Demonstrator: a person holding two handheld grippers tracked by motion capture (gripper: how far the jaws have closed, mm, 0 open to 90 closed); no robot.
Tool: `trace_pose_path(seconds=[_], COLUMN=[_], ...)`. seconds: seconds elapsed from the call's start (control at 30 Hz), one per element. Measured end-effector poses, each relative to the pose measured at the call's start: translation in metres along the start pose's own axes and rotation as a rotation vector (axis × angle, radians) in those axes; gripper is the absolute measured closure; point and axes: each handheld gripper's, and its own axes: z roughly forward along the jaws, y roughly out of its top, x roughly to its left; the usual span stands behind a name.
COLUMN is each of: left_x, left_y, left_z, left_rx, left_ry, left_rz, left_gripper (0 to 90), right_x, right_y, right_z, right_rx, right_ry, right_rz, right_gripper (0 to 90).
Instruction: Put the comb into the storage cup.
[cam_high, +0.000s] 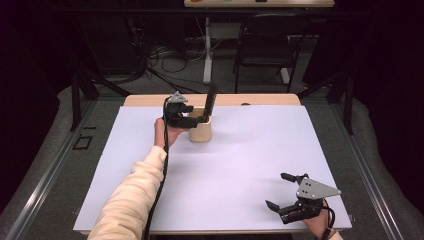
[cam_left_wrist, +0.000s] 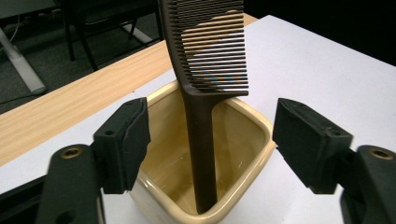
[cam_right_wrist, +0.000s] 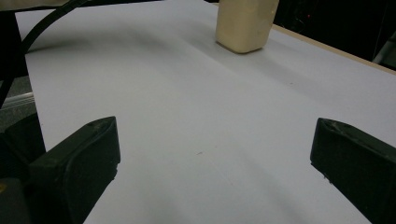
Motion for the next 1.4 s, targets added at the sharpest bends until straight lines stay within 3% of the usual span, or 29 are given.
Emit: trace_pose_path(seconds=[0.13, 0.33, 0.6, 0.83, 1.4], left_x=[-0.001, -0.007, -0.009, -0.014, -0.030], left_y=[0.000, -0.003, -0.007, -0.011, -0.036], left_z=[-0.004, -0.012, -0.023, -0.032, -0.054], left_rx=[0.012, 0.031, 0.048, 0.042, 0.031], left_ry=[-0.006, 0.017, 0.031, 0.051, 0.073], left_rz=[0.004, 0.040, 0.040, 0.066, 0.078], left_gripper=[19.9, 13.4, 4.9, 2.2, 0.0], right_x=[0.000, 0.000, -0.001, -0.003, -0.002], right_y=[0.000, -0.001, -0.002, -0.004, -0.004], right_z=[0.000, 0.000, 0.000, -0.001, -0.001], right_rx=[0.001, 0.000, 0.003, 0.006, 0.008], right_ry=[0.000, 0.000, 0.005, 0.010, 0.019], right_rz=[0.000, 0.003, 0.009, 0.022, 0.028], right_gripper=[0.9, 0.9, 1.0, 1.0, 1.0])
